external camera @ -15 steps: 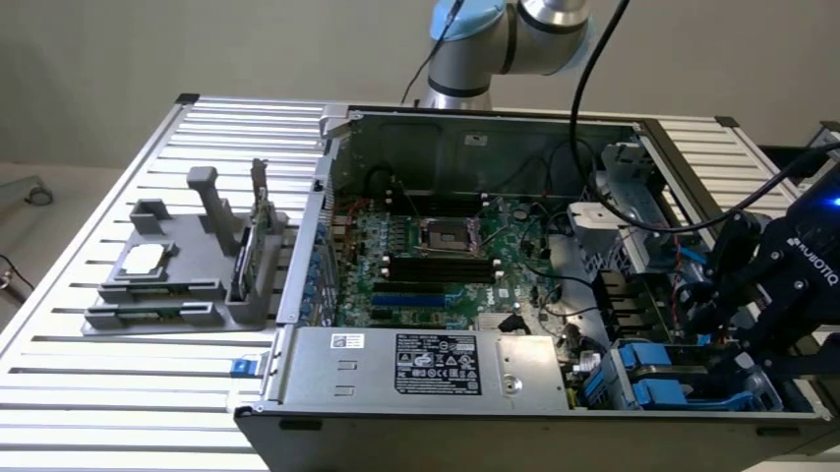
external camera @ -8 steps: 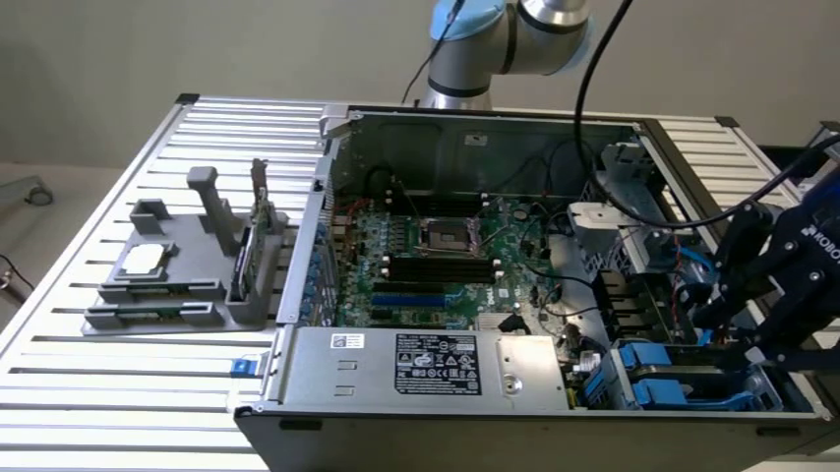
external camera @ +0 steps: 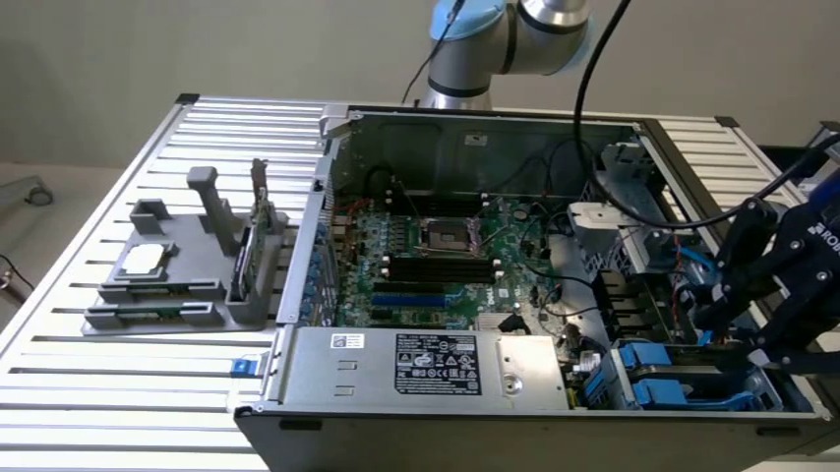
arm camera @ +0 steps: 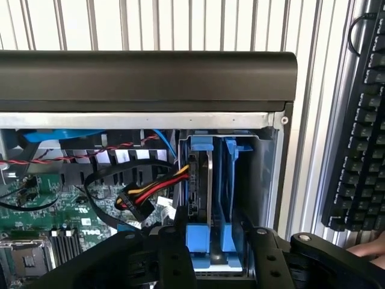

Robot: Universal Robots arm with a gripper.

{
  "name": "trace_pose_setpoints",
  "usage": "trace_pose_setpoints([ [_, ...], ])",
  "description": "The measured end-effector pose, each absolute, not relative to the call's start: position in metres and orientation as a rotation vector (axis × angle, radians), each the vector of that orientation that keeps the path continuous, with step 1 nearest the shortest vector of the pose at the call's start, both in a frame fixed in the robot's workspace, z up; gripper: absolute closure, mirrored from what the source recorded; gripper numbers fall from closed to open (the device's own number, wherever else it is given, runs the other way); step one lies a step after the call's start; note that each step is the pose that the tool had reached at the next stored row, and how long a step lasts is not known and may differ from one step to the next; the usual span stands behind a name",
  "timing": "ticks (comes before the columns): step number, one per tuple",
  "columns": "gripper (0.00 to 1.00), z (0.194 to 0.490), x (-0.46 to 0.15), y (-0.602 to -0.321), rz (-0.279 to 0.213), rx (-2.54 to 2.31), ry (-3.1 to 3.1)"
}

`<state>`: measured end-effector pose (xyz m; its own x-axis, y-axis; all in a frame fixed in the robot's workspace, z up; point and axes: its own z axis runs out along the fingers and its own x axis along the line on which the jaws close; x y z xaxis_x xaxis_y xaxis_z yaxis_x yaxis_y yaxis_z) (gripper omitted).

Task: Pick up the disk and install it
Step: 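Insert the first disk wire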

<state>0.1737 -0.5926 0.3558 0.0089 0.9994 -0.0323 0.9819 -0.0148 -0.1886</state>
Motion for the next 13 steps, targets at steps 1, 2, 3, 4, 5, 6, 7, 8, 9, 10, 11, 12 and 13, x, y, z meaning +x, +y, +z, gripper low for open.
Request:
trace_pose_setpoints([
  [1, 0.57, 0.356, 0.172, -0.593, 0.237, -2.148, -2.123],
  [2, 0.57, 0.356, 0.17, -0.593, 0.236, -2.148, -2.123],
  [3, 0.57, 0.356, 0.168, -0.593, 0.237, -2.148, -2.122],
  [4, 0.57, 0.357, 0.166, -0.593, 0.237, -2.148, -2.123],
  [5, 0.57, 0.358, 0.163, -0.593, 0.237, -2.148, -2.122],
  [6, 0.57, 0.358, 0.161, -0.593, 0.237, -2.148, -2.122],
  [7, 0.57, 0.359, 0.157, -0.593, 0.237, -2.148, -2.122],
  [8, 0.57, 0.361, 0.155, -0.593, 0.237, -2.148, -2.122],
  [9, 0.57, 0.362, 0.152, -0.593, 0.237, -2.148, -2.123],
  [10, 0.57, 0.364, 0.149, -0.593, 0.237, -2.148, -2.122],
  [11, 0.57, 0.365, 0.146, -0.593, 0.237, -2.148, -2.122],
  [12, 0.57, 0.367, 0.144, -0.592, 0.237, -2.148, -2.122],
  [13, 0.57, 0.369, 0.142, -0.59, 0.237, -2.148, -2.122],
])
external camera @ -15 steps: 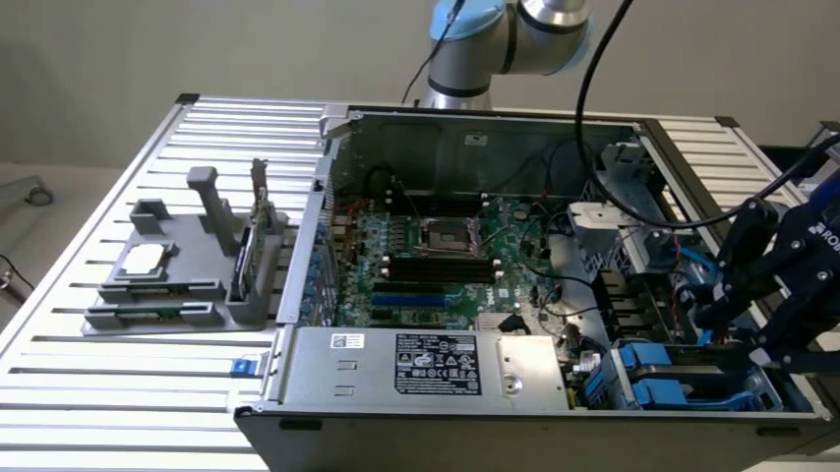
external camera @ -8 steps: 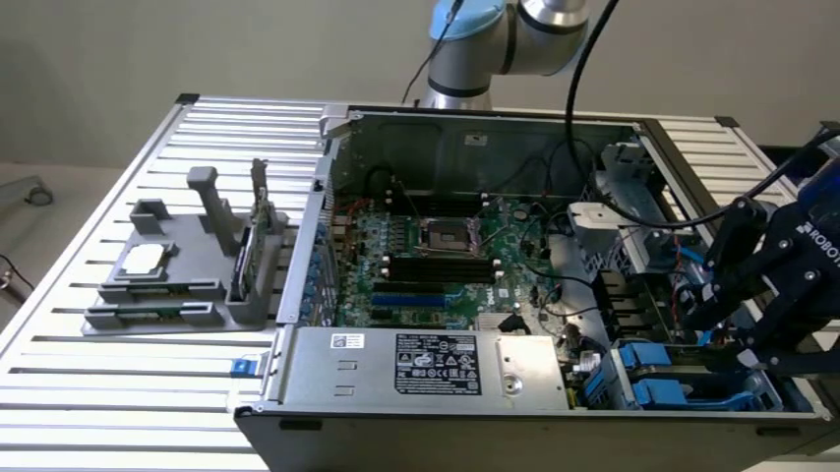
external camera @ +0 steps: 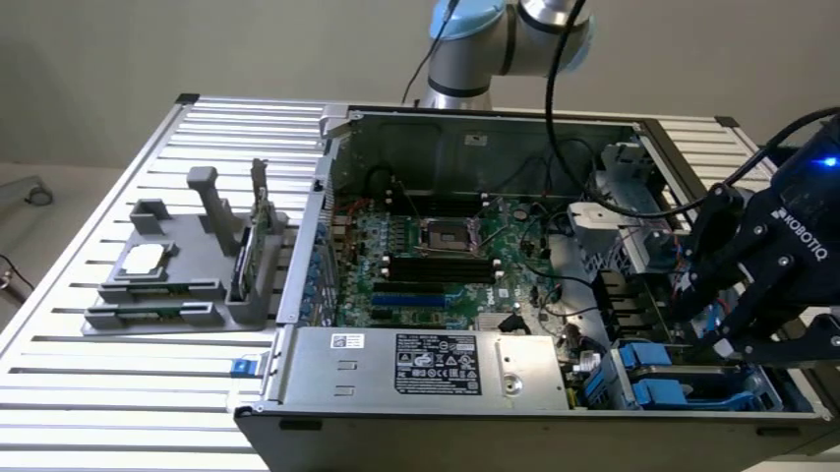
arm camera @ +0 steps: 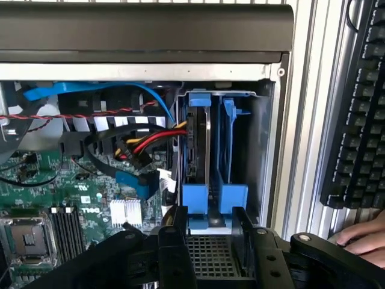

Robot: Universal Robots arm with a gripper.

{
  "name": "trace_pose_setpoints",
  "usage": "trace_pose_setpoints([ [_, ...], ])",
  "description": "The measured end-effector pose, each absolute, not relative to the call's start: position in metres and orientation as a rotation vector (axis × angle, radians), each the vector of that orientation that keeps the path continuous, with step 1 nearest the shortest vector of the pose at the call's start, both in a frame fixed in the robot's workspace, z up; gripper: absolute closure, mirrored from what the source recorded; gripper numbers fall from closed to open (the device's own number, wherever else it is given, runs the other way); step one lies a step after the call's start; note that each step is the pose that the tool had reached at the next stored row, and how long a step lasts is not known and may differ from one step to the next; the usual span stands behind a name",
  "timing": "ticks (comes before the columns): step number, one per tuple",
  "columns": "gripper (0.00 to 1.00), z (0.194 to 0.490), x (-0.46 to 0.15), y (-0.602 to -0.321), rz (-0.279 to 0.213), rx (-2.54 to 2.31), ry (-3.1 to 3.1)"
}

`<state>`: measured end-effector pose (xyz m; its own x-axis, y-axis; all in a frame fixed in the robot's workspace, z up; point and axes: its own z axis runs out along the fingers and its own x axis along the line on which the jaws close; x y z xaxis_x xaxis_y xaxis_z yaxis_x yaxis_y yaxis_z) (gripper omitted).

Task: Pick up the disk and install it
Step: 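Insert the first disk wire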

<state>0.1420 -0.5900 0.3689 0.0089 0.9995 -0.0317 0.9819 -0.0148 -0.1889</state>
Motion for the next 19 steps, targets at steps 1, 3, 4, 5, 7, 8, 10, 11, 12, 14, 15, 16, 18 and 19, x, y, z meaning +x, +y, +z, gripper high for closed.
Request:
trace_pose_setpoints([
  [1, 0.57, 0.37, 0.141, -0.588, 0.237, -2.148, -2.122],
  [3, 0.57, 0.373, 0.139, -0.583, 0.236, -2.148, -2.123],
  [4, 0.57, 0.374, 0.139, -0.58, 0.236, -2.148, -2.123],
  [5, 0.57, 0.375, 0.138, -0.575, 0.236, -2.148, -2.123],
  [7, 0.57, 0.377, 0.138, -0.567, 0.237, -2.148, -2.123],
  [8, 0.57, 0.378, 0.138, -0.562, 0.237, -2.149, -2.123],
  [10, 0.57, 0.379, 0.138, -0.554, 0.238, -2.151, -2.124],
  [11, 0.57, 0.379, 0.138, -0.551, 0.237, -2.153, -2.126],
  [12, 0.57, 0.379, 0.138, -0.548, 0.237, -2.156, -2.128],
  [14, 0.57, 0.379, 0.139, -0.546, 0.234, -2.16, -2.132],
  [15, 0.57, 0.379, 0.139, -0.545, 0.232, -2.162, -2.134],
  [16, 0.57, 0.379, 0.14, -0.545, 0.23, -2.164, -2.135],
  [18, 0.57, 0.379, 0.141, -0.545, 0.227, -2.168, -2.138],
  [19, 0.57, 0.379, 0.142, -0.544, 0.226, -2.17, -2.14],
])
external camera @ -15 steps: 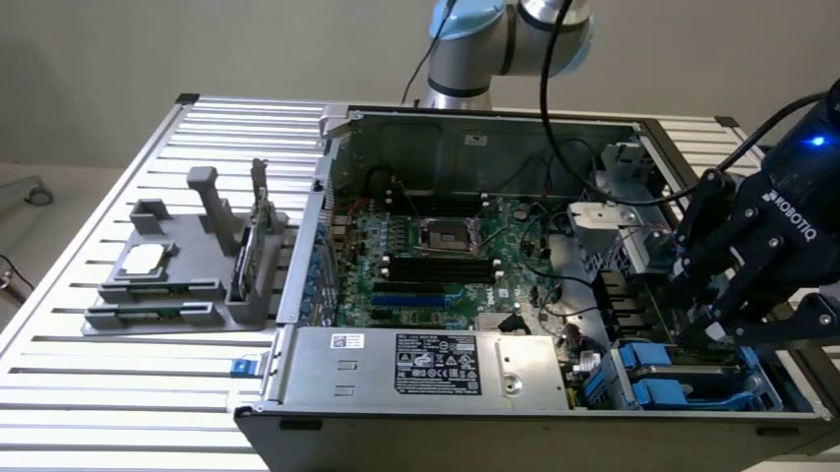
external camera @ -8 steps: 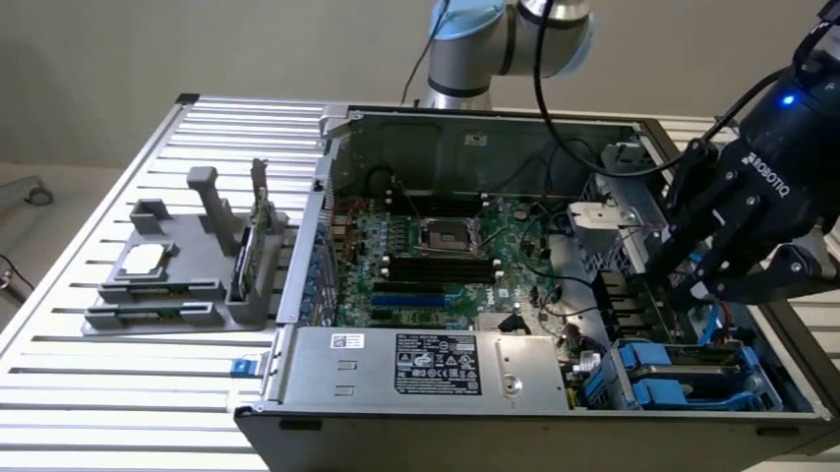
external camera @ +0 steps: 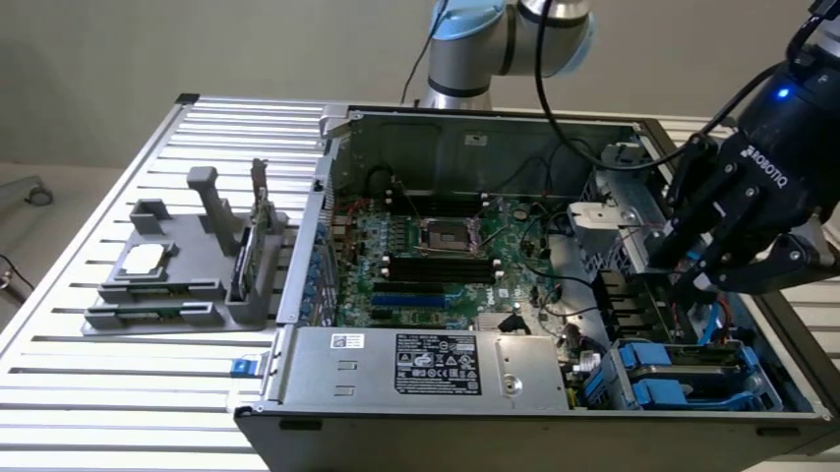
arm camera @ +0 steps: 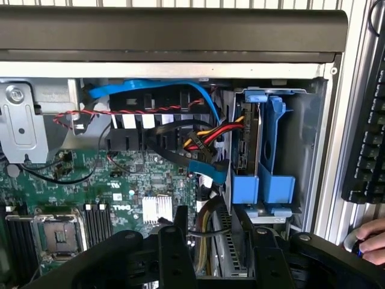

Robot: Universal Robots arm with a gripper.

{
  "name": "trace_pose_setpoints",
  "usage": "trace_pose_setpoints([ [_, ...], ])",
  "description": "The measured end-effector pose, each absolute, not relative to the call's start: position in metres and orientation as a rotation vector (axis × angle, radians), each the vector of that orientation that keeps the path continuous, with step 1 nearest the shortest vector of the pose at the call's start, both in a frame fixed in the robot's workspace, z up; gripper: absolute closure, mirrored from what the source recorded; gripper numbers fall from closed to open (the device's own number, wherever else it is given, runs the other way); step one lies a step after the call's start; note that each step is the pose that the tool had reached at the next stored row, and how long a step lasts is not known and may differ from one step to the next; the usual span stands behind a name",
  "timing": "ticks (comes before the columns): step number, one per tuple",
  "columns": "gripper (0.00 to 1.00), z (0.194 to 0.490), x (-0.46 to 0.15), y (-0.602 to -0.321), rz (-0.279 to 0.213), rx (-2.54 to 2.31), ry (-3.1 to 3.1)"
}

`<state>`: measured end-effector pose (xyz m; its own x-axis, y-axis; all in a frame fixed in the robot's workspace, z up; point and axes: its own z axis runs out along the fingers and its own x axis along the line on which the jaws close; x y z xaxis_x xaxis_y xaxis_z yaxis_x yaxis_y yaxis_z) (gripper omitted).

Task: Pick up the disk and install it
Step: 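Insert the first disk wire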

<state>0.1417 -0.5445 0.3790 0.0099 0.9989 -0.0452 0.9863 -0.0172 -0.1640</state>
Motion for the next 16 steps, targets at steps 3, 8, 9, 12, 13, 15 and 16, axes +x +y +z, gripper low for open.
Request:
trace_pose_setpoints([
  [3, 0.57, 0.379, 0.1438, -0.5441, 0.224, -2.176, -2.146],
  [8, 0.57, 0.3791, 0.1466, -0.5436, 0.224, -2.188, -2.155],
  [9, 0.57, 0.3791, 0.1469, -0.5436, 0.225, -2.19, -2.156],
  [12, 0.57, 0.3791, 0.1479, -0.5435, 0.231, -2.2, -2.164],
  [13, 0.57, 0.379, 0.1481, -0.5435, 0.232, -2.203, -2.166],
  [15, 0.57, 0.379, 0.1486, -0.5435, 0.234, -2.209, -2.171],
  [16, 0.57, 0.3789, 0.1487, -0.5435, 0.234, -2.213, -2.174],
])
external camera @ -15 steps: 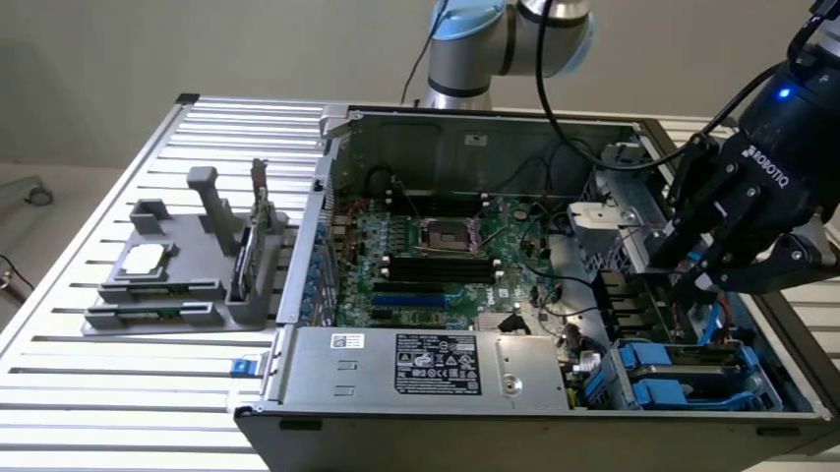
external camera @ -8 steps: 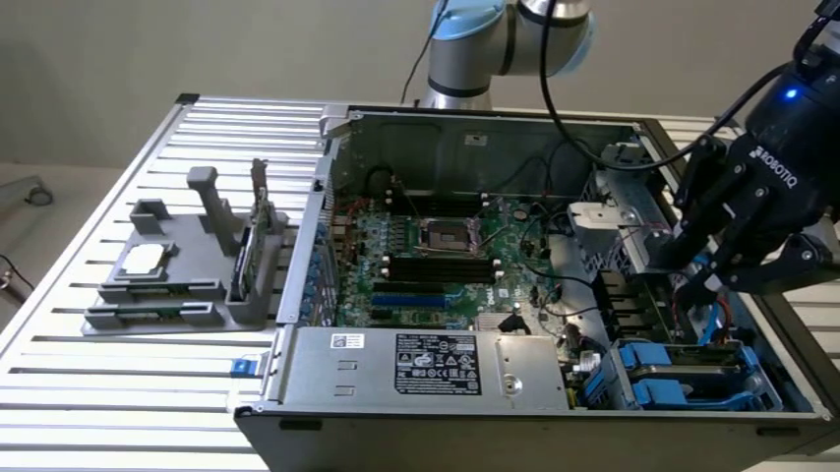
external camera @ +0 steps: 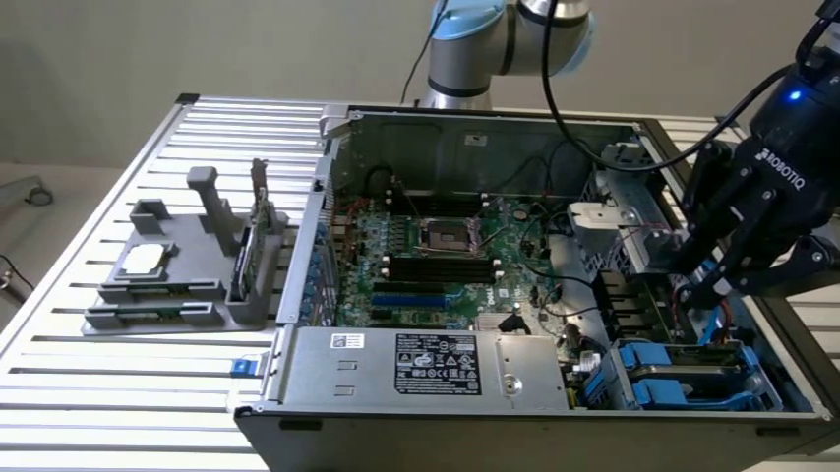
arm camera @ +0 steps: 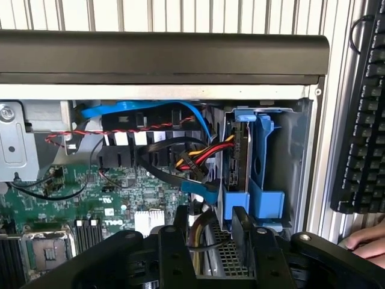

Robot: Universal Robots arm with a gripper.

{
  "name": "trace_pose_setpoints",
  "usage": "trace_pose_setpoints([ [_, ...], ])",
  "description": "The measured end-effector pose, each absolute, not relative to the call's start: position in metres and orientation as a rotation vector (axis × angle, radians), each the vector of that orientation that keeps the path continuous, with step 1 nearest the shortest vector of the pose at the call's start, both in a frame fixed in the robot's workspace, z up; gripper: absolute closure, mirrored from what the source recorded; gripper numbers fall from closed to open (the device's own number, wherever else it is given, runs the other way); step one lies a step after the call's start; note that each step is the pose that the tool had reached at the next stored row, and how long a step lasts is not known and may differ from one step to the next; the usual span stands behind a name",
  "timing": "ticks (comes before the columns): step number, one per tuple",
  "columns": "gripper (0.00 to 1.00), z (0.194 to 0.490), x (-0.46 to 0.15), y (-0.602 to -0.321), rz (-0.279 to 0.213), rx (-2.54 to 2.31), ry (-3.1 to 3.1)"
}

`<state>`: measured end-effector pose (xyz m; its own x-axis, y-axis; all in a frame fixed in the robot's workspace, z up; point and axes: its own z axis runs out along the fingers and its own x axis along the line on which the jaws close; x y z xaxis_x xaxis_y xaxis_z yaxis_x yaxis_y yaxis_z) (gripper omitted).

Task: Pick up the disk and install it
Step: 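Insert the first disk wire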

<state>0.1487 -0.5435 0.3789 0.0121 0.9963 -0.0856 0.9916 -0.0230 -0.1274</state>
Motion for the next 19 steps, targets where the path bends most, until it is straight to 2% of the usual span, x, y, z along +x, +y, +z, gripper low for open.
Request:
trace_pose_setpoints([
  [13, 0.57, 0.3768, 0.1482, -0.5425, 0.19, -2.255, -2.207],
  [19, 0.57, 0.3753, 0.1428, -0.5426, 0.187, -2.27, -2.218],
])
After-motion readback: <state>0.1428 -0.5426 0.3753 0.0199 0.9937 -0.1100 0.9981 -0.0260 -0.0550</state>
